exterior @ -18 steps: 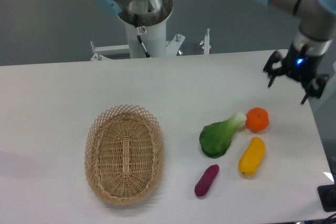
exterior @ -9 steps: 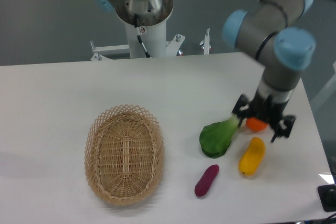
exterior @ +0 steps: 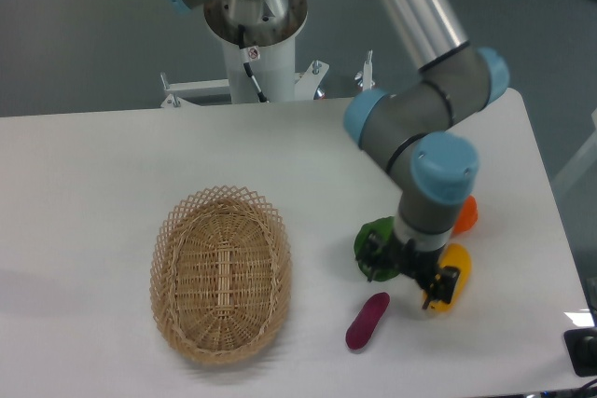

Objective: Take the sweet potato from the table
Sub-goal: 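Lower the gripper over the purple sweet potato beside the yellow squash, then close the gripper fingers around the purple sweet potato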

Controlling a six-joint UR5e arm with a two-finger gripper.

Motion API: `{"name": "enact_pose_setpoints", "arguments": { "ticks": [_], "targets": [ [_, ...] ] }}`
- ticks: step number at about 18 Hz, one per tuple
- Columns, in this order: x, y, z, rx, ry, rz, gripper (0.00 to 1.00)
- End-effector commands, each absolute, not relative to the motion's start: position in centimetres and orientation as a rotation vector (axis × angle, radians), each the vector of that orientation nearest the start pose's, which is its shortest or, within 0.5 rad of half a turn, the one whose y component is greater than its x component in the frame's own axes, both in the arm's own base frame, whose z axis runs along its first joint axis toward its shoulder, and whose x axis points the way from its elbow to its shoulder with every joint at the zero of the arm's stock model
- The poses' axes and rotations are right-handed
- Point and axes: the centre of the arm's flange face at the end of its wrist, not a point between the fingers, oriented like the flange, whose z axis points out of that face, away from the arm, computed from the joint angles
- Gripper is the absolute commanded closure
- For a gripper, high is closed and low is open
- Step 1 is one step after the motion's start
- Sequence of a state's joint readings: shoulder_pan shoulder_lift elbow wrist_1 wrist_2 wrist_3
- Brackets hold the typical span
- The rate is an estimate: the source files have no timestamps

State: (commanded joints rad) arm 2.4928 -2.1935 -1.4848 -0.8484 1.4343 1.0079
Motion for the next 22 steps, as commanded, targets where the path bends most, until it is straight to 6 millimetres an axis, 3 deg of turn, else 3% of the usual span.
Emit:
{"name": "enact_pose_setpoints", "arguments": {
  "ticks": [6,13,14,16,17,20,22],
  "targets": [
    [-45.4,55.5,19.9,-2.925,0.179,0.094,0.0],
    [-45.7,55.9,18.0,-2.955,0.168,0.156,0.0],
    [-45.7,55.9,18.2,-2.955,0.168,0.165,0.12],
    [-45.9,56.0,18.5,-2.95,0.175,0.175,0.46],
    [-45.9,56.0,18.7,-2.948,0.179,0.179,0.56],
    [-46.0,56.0,19.3,-2.946,0.183,0.196,0.78],
    [-46.0,56.1,20.0,-2.938,0.186,0.207,0.83]
  ]
}}
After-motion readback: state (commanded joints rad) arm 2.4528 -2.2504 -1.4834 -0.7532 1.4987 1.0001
